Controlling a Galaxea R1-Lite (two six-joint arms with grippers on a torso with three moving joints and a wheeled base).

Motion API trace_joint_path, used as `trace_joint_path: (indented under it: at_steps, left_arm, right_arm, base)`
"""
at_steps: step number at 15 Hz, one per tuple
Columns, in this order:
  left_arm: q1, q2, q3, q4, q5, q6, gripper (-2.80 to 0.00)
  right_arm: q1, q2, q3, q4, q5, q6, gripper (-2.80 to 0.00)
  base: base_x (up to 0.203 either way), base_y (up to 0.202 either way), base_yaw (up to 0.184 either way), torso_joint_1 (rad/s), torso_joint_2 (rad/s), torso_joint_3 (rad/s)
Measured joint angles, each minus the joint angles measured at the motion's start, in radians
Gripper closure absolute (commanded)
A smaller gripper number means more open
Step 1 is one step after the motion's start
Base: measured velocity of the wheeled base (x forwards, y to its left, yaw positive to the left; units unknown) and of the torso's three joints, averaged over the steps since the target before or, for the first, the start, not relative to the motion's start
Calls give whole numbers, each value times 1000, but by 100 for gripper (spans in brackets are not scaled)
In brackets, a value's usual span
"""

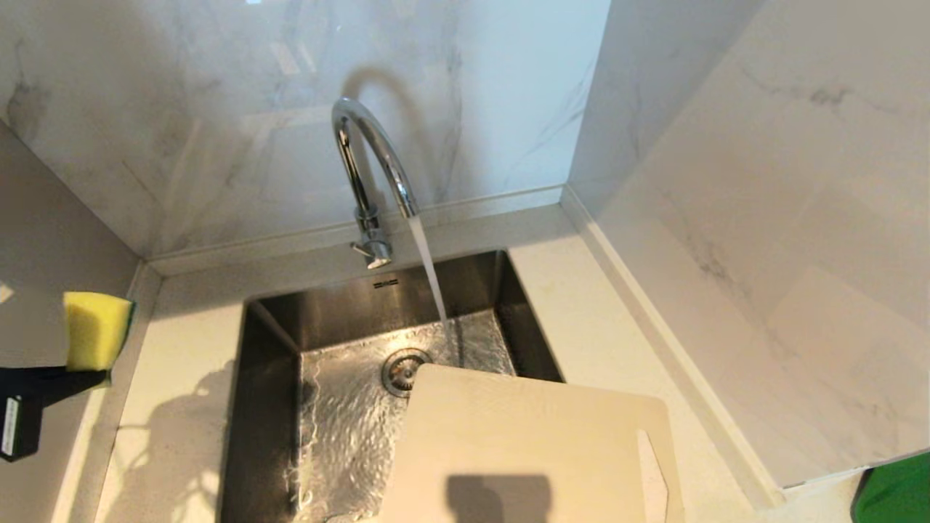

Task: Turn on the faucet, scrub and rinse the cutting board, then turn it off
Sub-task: Put down the cleaning cloth

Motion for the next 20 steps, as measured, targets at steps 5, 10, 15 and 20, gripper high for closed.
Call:
trace_joint_path:
  at_steps: [5,10,15,20]
  left_arm:
    - [5,168,-25,32,-3,-3,0]
    - [48,290,-98,169,8,-9,0]
    - [98,409,-119,205,19,-10,0]
    - [166,518,-155,205,22,-6,0]
  right_arm:
    - [0,0,0,0,0,0,0]
    - [0,0,0,0,0,0,0]
    - [0,0,0,0,0,0,0]
    - [0,0,0,0,0,0,0]
  base:
    - [0,0,0,0,0,0]
    - [0,0,0,0,0,0]
    - [0,0,0,0,0,0]
    - [0,0,0,0,0,0]
